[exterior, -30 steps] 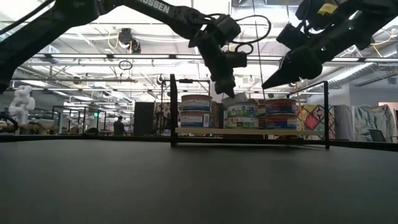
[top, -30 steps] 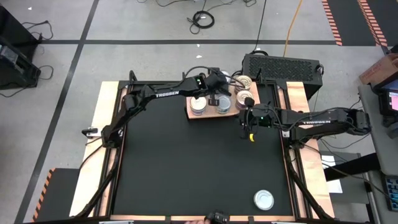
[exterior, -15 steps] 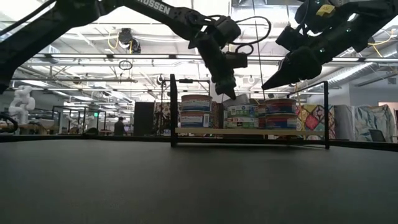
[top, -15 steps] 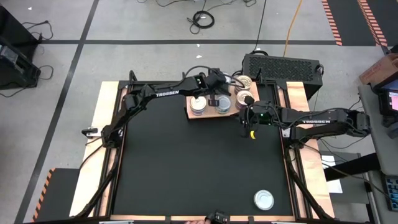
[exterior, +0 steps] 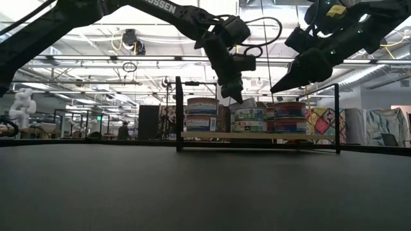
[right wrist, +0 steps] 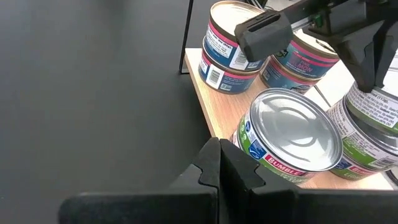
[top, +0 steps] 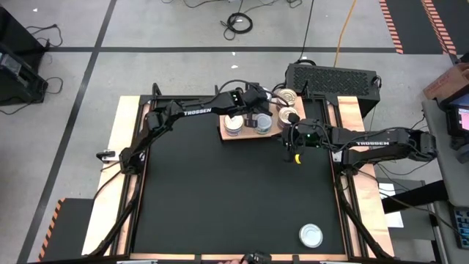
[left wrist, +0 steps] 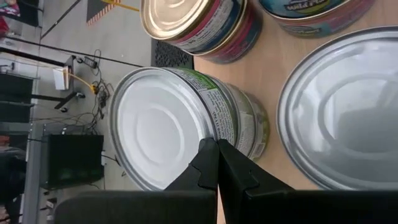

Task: Stack canned seafood by type on shelf
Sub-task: Stack the green tuna can on top of the other green tuna cans on the shelf

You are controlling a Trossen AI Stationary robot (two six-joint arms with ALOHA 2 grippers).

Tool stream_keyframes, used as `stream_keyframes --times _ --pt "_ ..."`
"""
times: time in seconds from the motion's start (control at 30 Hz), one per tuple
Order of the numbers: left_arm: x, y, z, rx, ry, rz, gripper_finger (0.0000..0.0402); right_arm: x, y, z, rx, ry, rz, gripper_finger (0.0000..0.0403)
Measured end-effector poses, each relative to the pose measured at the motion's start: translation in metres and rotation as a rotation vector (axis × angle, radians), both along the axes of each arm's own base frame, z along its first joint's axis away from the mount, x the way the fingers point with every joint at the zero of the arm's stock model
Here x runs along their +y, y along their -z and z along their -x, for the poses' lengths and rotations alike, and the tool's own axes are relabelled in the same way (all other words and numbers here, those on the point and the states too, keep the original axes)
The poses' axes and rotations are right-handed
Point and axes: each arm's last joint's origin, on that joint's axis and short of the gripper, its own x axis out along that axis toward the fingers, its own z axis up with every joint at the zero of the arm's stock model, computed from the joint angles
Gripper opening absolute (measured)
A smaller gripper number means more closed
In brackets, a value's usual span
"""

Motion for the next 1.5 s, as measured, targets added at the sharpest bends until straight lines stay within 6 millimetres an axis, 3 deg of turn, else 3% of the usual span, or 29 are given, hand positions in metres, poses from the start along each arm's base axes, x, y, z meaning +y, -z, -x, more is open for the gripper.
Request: stream_keyframes --times 0.7,0.87,1.03,1.17,1.3,1.4,1.5 --pt "-0.002 -0.003 -0.002 -0.007 -0.051 -0.074 0.0029 0.0 0.001 0.0 0.009 0.0 -0.003 0.0" --pt "-0.017 -0.01 -0.003 0.021 -0.031 -0.114 0.003 0.0 0.001 0.0 0.008 0.002 -0.008 0.0" --pt "-0.048 -0.047 0.008 0.016 0.005 -0.165 0.003 0.002 0.001 0.0 -0.004 -0.06 -0.047 0.0" --pt "-0.077 -0.096 0.038 -0.041 -0.012 -0.122 0.0027 0.006 0.001 -0.001 -0.013 -0.123 -0.082 0.0" --pt "-0.107 -0.148 0.08 -0.191 0.004 0.056 0.0027 0.015 -0.001 -0.002 -0.036 -0.166 -0.153 0.0" --pt "-0.131 -0.169 0.108 -0.253 0.046 0.168 0.0026 0.028 -0.003 -0.002 -0.049 -0.206 -0.196 0.0" --pt "-0.16 -0.175 0.131 -0.268 0.081 0.217 0.0026 0.047 -0.008 -0.003 -0.058 -0.265 -0.248 0.0"
